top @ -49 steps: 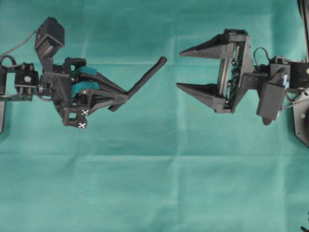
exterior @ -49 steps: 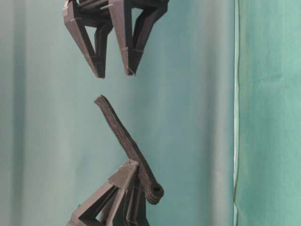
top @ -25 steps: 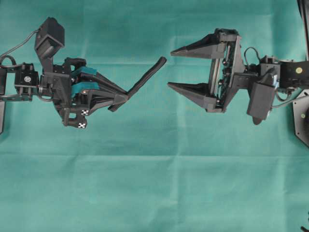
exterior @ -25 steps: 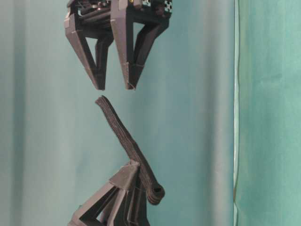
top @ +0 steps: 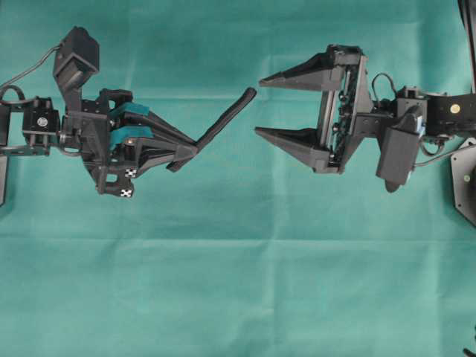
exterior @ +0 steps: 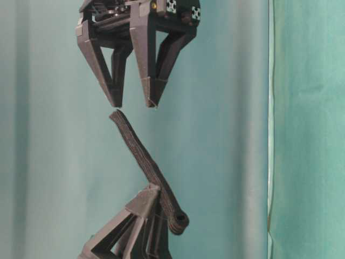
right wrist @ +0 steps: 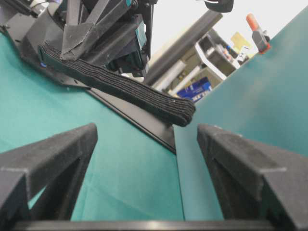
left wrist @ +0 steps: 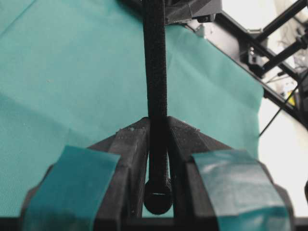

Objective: Peel off the Velcro with your right arm.
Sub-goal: 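Move the open right gripper toward the strap's free end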

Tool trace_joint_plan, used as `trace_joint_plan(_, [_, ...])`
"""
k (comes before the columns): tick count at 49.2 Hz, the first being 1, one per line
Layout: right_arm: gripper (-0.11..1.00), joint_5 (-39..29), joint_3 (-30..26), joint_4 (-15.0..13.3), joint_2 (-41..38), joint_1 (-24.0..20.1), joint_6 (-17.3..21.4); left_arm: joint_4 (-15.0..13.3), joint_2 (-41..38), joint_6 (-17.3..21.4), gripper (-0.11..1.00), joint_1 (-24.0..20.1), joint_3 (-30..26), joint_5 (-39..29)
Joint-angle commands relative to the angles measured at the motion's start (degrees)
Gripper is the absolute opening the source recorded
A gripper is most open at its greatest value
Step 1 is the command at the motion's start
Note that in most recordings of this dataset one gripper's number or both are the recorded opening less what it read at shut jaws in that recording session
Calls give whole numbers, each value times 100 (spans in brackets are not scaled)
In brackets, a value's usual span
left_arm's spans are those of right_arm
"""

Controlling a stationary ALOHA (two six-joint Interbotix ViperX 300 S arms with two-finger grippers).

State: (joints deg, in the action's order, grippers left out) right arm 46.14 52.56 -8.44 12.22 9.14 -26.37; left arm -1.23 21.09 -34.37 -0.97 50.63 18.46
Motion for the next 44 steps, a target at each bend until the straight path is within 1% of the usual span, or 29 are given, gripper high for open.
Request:
trace_joint_plan(1, [68, 97, -149, -35, 18, 18, 9, -9, 44, 0, 10, -9, -62, 53])
trace_joint_plan(15, [68, 114, -211, -114, -70, 18, 9, -9, 44, 9, 10, -9, -53, 53])
trace_joint_plan(44, [68, 149, -141, -114, -97, 18, 44, -9, 62, 9, 10, -9, -35, 53])
